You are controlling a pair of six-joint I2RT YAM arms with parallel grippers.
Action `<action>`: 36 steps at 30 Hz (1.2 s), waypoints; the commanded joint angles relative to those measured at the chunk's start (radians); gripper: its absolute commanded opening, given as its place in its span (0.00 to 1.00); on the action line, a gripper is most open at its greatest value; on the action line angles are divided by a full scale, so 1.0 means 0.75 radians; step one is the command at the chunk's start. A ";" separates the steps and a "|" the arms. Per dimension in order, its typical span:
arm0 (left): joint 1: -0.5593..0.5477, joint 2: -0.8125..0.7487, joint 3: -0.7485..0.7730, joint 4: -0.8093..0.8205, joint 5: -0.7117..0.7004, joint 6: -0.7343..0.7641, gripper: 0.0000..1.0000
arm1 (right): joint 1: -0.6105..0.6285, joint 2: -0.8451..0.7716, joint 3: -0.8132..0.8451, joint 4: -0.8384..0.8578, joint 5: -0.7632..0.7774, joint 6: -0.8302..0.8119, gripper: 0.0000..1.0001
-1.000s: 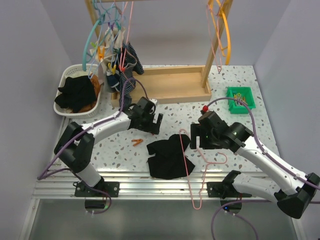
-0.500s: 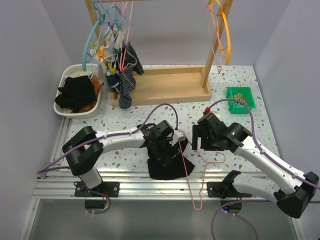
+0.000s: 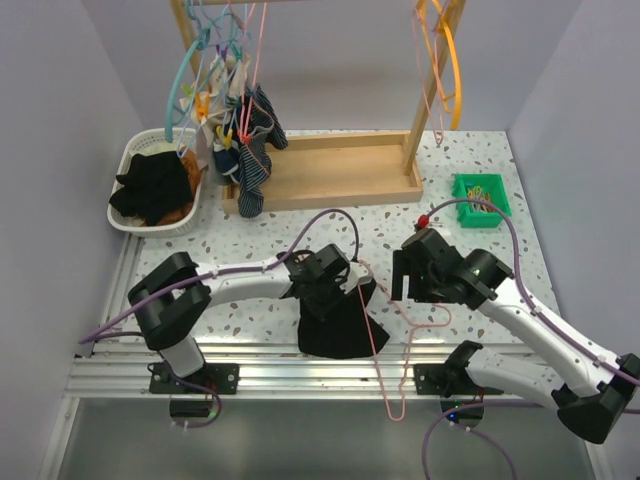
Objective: Remove the underwear clipped to the hanger
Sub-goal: Pick up the underwear from the center of the board, then place the underwear in the bin.
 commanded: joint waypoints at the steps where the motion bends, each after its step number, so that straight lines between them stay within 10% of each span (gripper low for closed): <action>1: -0.020 -0.163 0.067 -0.166 -0.021 -0.069 0.00 | -0.011 -0.028 0.042 -0.033 0.063 0.015 0.84; 12: -0.018 -0.429 0.552 -0.935 -0.078 -0.512 0.00 | -0.071 0.050 0.064 0.010 -0.012 -0.061 0.84; 20: 0.082 -0.615 0.816 -1.193 -0.506 -0.883 0.00 | -0.114 0.109 0.072 0.104 -0.082 -0.124 0.82; 30: 0.326 -0.900 0.656 -1.173 -0.813 -1.155 0.00 | -0.163 0.169 0.066 0.210 -0.182 -0.212 0.79; 36: 0.744 -0.826 0.634 -0.942 -0.793 -0.827 0.00 | -0.183 0.228 0.070 0.269 -0.245 -0.278 0.77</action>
